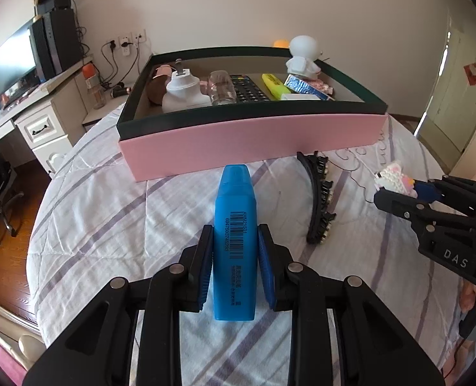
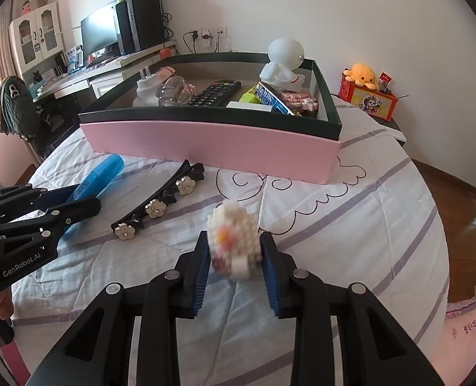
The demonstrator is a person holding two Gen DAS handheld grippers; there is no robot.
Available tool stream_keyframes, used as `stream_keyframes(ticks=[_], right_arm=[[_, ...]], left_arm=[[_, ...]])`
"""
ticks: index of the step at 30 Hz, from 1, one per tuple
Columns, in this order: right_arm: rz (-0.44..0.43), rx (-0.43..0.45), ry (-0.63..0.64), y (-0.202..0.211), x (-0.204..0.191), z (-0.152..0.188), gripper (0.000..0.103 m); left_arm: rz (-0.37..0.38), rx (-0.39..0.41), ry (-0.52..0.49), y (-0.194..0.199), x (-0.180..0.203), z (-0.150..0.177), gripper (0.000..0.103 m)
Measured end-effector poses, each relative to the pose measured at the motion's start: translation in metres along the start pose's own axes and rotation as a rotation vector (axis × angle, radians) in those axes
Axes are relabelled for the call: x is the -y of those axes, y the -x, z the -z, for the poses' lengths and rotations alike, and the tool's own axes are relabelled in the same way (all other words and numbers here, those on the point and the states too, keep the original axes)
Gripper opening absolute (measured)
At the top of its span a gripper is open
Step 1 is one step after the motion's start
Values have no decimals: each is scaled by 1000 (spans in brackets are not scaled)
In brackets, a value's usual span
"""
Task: Organize rigid objects
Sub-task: 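Carry the blue highlighter and block toy up over the pink box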
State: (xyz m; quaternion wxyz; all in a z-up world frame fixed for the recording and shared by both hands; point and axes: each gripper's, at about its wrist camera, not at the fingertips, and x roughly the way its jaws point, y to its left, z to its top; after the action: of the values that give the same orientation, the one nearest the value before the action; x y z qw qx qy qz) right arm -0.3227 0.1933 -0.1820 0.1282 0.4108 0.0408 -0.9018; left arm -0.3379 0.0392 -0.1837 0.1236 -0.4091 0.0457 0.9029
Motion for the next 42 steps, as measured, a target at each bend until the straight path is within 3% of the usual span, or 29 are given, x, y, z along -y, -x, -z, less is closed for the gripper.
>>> stream_keyframes(ticks=[15,27,34,42], right_arm=[[-32,85,37,49,-18,-12,31],[-76,197,120,88,-38,-62,31],[-69,205,154,78,-33,-107,31],[-32,127,184,16,-28,-169,31]], left_arm=[[-7,113,-27,57,2,-11,26],[0,231,-87,87,6,-67,26],[24,223,-107,63,-4,-121,26],[31,136,-127,3,-17,-182,26]])
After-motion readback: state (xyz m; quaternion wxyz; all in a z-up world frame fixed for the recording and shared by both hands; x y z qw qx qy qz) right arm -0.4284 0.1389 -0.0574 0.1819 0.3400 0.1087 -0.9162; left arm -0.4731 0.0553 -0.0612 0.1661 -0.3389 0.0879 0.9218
